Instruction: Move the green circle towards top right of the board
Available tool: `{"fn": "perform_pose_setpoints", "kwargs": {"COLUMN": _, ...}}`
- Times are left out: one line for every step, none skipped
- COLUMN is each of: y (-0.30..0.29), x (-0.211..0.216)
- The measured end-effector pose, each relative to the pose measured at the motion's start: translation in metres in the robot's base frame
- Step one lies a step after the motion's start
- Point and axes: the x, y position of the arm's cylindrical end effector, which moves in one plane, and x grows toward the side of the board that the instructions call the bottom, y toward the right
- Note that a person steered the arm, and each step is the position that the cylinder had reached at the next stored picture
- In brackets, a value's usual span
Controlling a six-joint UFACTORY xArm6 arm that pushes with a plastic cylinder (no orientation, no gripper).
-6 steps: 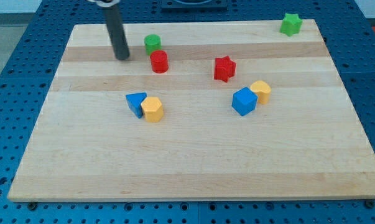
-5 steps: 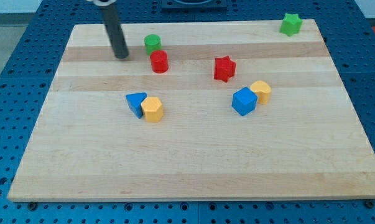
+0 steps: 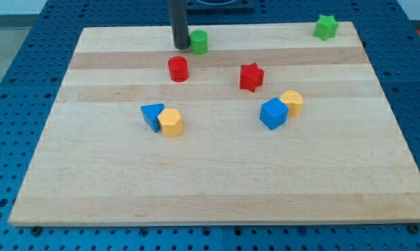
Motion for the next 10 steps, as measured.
{"fn": "perform_pose_setpoints", "kwargs": {"y": 0.023, "x": 0.000}}
{"fn": "perform_pose_setpoints", "kwargs": {"y": 0.050, "x": 0.000}}
{"fn": "perform_pose_setpoints", "kwargs": {"y": 0.085, "x": 0.000}}
{"fn": "perform_pose_setpoints", "kwargs": {"y": 0.114, "x": 0.000}}
{"fn": "perform_pose_setpoints", "kwargs": {"y": 0.140, "x": 0.000}}
{"fn": "perform_pose_setpoints", "kwargs": {"y": 0.158, "x": 0.000}}
{"fn": "perform_pose_setpoints", "kwargs": {"y": 0.185, "x": 0.000}}
{"fn": "perform_pose_setpoints", "kwargs": {"y": 0.207, "x": 0.000}}
{"fn": "perform_pose_setpoints", "kwargs": {"y": 0.224, "x": 0.000}}
{"fn": "perform_pose_setpoints", "kwargs": {"y": 0.236, "x": 0.000}}
